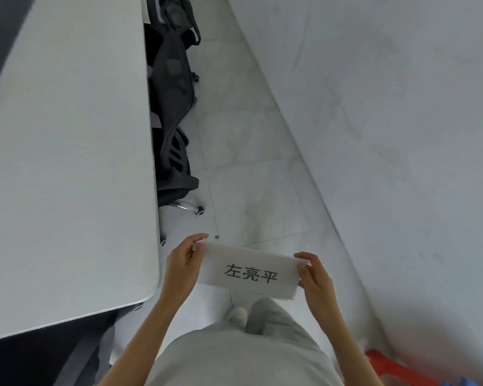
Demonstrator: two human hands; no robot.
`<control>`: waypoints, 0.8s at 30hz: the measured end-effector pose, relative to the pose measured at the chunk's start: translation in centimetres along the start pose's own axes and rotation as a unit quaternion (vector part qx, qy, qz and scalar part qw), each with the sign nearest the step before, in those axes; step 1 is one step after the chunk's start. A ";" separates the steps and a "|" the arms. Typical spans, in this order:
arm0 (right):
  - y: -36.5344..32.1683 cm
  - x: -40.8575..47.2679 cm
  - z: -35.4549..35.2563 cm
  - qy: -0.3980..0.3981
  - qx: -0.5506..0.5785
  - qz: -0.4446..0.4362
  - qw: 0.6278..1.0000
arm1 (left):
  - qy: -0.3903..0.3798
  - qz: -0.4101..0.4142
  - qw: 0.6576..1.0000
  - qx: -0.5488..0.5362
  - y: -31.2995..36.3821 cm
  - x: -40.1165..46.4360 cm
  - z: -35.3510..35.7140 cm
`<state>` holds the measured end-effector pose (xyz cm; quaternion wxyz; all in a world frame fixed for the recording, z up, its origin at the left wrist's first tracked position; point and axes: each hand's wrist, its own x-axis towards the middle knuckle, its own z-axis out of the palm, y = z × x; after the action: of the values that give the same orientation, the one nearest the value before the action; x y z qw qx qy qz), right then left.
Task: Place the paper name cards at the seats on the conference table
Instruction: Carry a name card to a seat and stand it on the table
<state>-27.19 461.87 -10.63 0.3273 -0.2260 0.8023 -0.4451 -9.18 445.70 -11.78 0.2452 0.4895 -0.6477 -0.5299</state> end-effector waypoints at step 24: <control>-25.6 31.8 29.8 -0.530 -0.210 -0.338 0.749 | 0.593 -0.238 0.766 -0.069 1.0 16.7 -9.9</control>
<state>-25.44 411.35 -10.47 0.4723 -0.7450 0.4445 -0.1561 -7.99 426.32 -11.12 0.4800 0.8263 -0.1978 -0.2183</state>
